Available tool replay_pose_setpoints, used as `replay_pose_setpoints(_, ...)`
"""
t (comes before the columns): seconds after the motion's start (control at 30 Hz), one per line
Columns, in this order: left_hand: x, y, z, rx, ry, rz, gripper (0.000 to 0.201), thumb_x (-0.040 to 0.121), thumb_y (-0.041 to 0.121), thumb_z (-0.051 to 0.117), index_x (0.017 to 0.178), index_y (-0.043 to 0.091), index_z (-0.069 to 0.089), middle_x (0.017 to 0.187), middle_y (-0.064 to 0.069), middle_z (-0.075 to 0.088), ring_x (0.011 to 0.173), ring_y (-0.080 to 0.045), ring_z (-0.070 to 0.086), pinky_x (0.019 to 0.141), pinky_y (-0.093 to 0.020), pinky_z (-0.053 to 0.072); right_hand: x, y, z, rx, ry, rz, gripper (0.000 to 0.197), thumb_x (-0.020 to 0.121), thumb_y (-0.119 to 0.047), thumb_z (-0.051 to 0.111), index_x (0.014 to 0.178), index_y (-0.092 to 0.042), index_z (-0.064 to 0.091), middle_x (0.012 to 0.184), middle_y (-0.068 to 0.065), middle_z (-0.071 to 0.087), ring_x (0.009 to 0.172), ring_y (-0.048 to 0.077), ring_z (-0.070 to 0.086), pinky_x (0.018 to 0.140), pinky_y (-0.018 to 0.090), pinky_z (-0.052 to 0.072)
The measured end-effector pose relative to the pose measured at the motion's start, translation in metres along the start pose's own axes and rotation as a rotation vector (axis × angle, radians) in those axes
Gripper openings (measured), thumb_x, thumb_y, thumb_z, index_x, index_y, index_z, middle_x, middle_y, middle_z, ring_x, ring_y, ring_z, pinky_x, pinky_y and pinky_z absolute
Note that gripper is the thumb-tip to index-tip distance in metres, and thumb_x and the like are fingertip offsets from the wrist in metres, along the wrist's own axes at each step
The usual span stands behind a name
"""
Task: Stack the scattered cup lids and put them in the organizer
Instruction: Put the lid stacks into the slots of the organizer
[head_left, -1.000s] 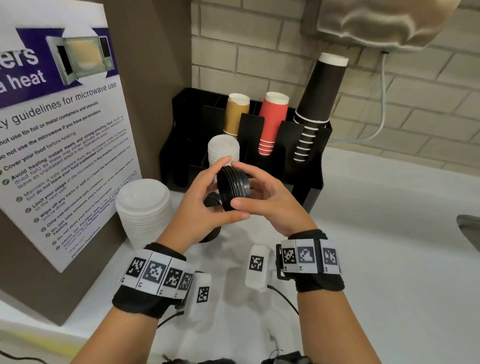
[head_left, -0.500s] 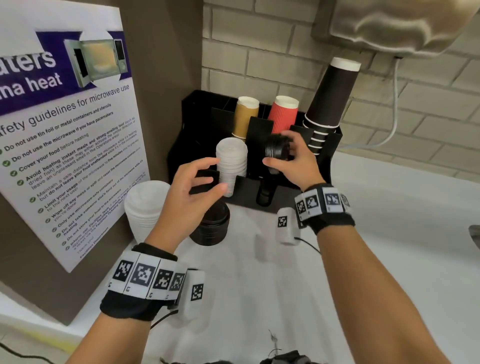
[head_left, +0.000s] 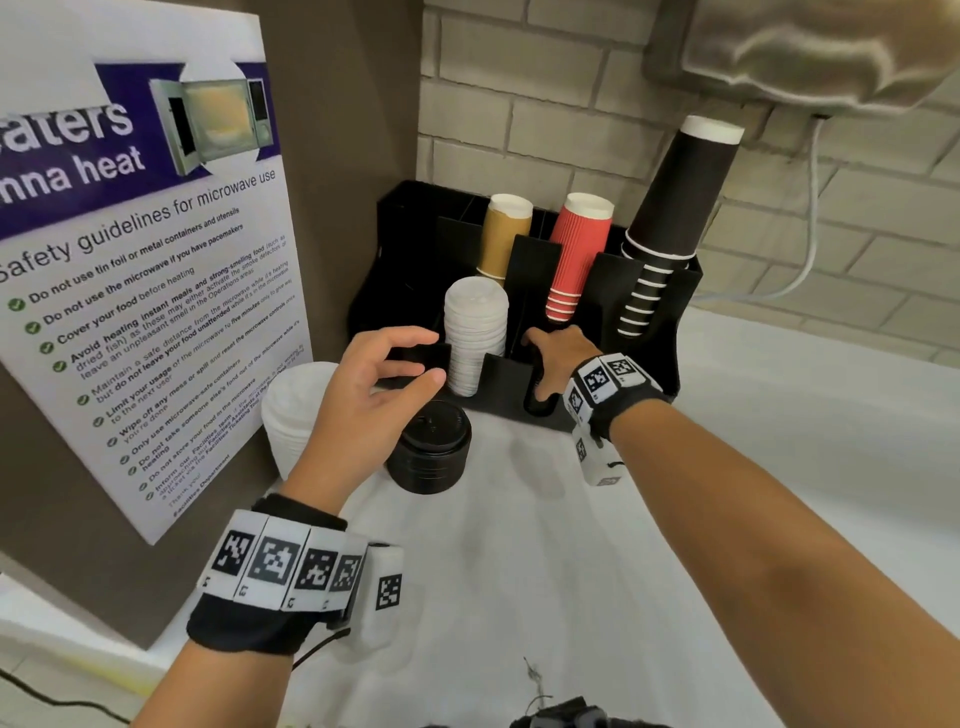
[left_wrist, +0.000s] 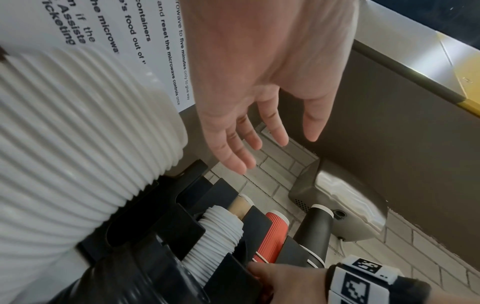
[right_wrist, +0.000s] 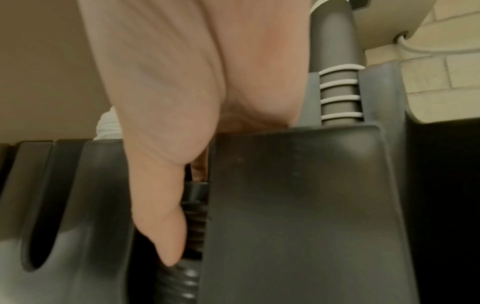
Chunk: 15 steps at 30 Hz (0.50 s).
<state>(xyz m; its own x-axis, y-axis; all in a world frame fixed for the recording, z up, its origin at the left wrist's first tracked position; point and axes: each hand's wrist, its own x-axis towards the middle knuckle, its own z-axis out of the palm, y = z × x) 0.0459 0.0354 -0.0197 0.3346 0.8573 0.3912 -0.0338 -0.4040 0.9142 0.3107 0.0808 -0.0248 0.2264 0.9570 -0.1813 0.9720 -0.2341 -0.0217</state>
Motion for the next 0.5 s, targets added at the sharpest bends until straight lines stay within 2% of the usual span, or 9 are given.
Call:
replay_pose_setpoints(0.1,0.0,0.0,-0.001,-0.007,0.001,0.003,0.033,0.089,0.013,0.067,0.106,0.04,0.06,0.125,0.002,0.054,0.102,-0.008,0.062,0.075,-0.003,0.043,-0.001,-0.002,0.001,-0.016,-0.021,0.012,0.085,0.069,-0.012,0.079,0.141,-0.015,0.036,0.115,0.017,0.055,0.106,0.031,0.056,0.082,0.044,0.056)
replay_pose_setpoints(0.3,0.0,0.001,-0.004,-0.001,0.009,0.008,0.032,0.089,0.013,0.066,0.105,0.041,0.06,0.122,0.004,0.054,0.099,-0.003,0.061,0.075,-0.001,0.041,-0.006,-0.014,0.012,-0.175,0.044,0.01,0.071,0.076,-0.015,0.077,0.138,-0.011,0.044,0.129,0.013,0.042,0.117,0.032,0.046,0.086,0.041,0.053)
replay_pose_setpoints(0.43,0.0,0.002,-0.007,0.004,0.007,0.011,0.031,0.09,0.014,0.066,0.106,0.04,0.06,0.12,0.008,0.056,0.094,0.002,0.061,0.075,-0.002,0.043,-0.013,-0.013,0.001,-0.133,-0.035,0.003,0.073,0.08,-0.011,0.071,0.143,-0.008,0.036,0.133,0.015,0.042,0.12,0.033,0.047,0.093,0.042,0.05)
replay_pose_setpoints(0.47,0.0,0.002,-0.008,-0.002,0.005,0.01,0.03,0.09,0.014,0.066,0.106,0.039,0.061,0.118,0.01,0.058,0.092,0.003,0.061,0.076,-0.003,0.043,-0.016,-0.013,-0.004,-0.083,0.009,0.007,0.066,0.084,-0.008,0.066,0.143,-0.006,0.036,0.133,0.016,0.043,0.12,0.033,0.047,0.094,0.042,0.049)
replay_pose_setpoints(0.5,0.0,0.001,-0.01,-0.009,0.005,0.008,0.03,0.09,0.013,0.066,0.105,0.039,0.061,0.114,0.012,0.06,0.09,0.003,0.061,0.076,-0.005,0.045,-0.019,-0.016,-0.009,-0.019,0.116,-0.001,0.056,0.087,-0.004,0.059,0.14,-0.005,0.039,0.132,0.017,0.045,0.118,0.034,0.047,0.094,0.042,0.048)
